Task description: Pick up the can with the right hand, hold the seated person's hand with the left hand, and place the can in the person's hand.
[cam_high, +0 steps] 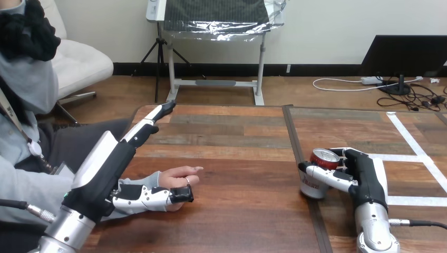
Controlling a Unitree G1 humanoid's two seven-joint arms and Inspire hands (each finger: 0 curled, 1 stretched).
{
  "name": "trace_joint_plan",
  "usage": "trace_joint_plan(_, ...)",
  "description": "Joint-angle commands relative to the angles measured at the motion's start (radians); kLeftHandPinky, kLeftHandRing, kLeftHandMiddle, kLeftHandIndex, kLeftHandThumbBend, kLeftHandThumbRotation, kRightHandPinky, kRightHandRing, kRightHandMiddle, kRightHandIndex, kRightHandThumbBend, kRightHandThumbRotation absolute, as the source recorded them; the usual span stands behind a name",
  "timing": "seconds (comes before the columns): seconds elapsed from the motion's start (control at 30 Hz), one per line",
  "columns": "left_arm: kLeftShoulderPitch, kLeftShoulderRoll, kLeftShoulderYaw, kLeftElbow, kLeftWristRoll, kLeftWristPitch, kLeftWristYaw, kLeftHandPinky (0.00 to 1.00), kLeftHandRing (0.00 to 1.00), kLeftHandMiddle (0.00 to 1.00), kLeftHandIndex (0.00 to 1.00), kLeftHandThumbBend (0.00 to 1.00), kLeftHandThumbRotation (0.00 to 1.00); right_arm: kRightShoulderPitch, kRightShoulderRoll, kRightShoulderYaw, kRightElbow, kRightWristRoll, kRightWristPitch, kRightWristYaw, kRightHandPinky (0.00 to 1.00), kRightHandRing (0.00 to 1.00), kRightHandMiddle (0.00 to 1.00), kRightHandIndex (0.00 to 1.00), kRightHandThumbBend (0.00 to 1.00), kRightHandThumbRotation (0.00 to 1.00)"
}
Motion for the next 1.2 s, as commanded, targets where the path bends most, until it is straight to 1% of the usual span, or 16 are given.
trace_joint_plan(0.0, -0.072, 0.037, 0.013, -0.037, 0.018, 0.021, 0.022, 0.86, 0.94, 0.93, 0.95, 1.0, 0.45, -0.128, -0.029, 0.008, -0.025, -0.006, -0.056, -0.002, 0.38, 0.43, 0.49, 0.52, 0.8, 0.0)
trace_joint_plan(0.07, -0.077, 0.043, 0.012, -0.034, 0.023, 0.034, 0.02, 0.86, 0.94, 0.93, 0.95, 1.0, 0.43, -0.135, -0.03, 0.011, -0.029, -0.009, -0.059, -0.008, 0.37, 0.42, 0.49, 0.52, 0.8, 0.0)
trace_joint_plan(0.1, -0.079, 0.046, 0.012, -0.034, 0.026, 0.041, 0.019, 0.87, 0.94, 0.93, 0.95, 1.0, 0.4, -0.138, -0.03, 0.013, -0.03, -0.011, -0.059, -0.01, 0.37, 0.42, 0.48, 0.51, 0.79, 0.0)
trace_joint_plan(0.3, -0.098, 0.062, 0.01, -0.022, 0.055, 0.073, 0.024, 0.86, 0.94, 0.93, 0.95, 1.0, 0.36, -0.156, -0.031, 0.014, -0.041, -0.012, -0.062, -0.008, 0.37, 0.41, 0.48, 0.51, 0.79, 0.0)
trace_joint_plan(0.43, -0.11, 0.073, 0.008, -0.014, 0.082, 0.088, 0.036, 0.85, 0.93, 0.93, 0.94, 1.0, 0.35, -0.166, -0.031, 0.014, -0.048, -0.01, -0.067, -0.006, 0.36, 0.41, 0.48, 0.51, 0.78, 0.0)
trace_joint_plan(0.53, -0.125, 0.085, 0.005, -0.006, 0.102, 0.104, 0.04, 0.85, 0.93, 0.93, 0.94, 1.0, 0.35, -0.173, -0.031, 0.015, -0.055, -0.008, -0.084, 0.004, 0.36, 0.42, 0.48, 0.51, 0.77, 0.0)
trace_joint_plan(0.73, -0.15, 0.102, -0.003, 0.006, 0.123, 0.132, 0.037, 0.85, 0.93, 0.93, 0.93, 1.0, 0.34, -0.186, -0.032, 0.021, -0.064, -0.015, -0.092, 0.003, 0.37, 0.42, 0.48, 0.51, 0.75, 0.0)
trace_joint_plan(0.83, -0.161, 0.113, -0.007, 0.004, 0.142, 0.152, 0.036, 0.86, 0.93, 0.93, 0.93, 1.0, 0.34, -0.191, -0.032, 0.026, -0.066, -0.021, -0.095, -0.002, 0.38, 0.43, 0.49, 0.51, 0.75, 0.0)
trace_joint_plan(0.87, -0.167, 0.117, -0.009, 0.007, 0.148, 0.156, 0.035, 0.86, 0.93, 0.93, 0.93, 1.0, 0.34, -0.194, -0.034, 0.033, -0.067, -0.03, -0.096, -0.011, 0.38, 0.43, 0.49, 0.51, 0.75, 0.0)
trace_joint_plan(0.93, -0.173, 0.121, -0.012, 0.009, 0.153, 0.161, 0.034, 0.86, 0.93, 0.93, 0.93, 1.0, 0.34, -0.196, -0.037, 0.04, -0.068, -0.041, -0.098, -0.022, 0.38, 0.43, 0.49, 0.51, 0.75, 0.0)
trace_joint_plan(1.03, -0.189, 0.128, -0.018, 0.024, 0.163, 0.158, 0.036, 0.85, 0.93, 0.92, 0.93, 1.0, 0.33, -0.2, -0.035, 0.038, -0.068, -0.038, -0.107, -0.017, 0.39, 0.44, 0.49, 0.51, 0.75, 0.0)
trace_joint_plan(1.17, -0.215, 0.143, -0.029, 0.046, 0.189, 0.172, 0.032, 0.84, 0.93, 0.92, 0.92, 1.0, 0.32, -0.206, -0.034, 0.048, -0.074, -0.05, -0.121, -0.031, 0.38, 0.42, 0.48, 0.51, 0.76, 0.0)
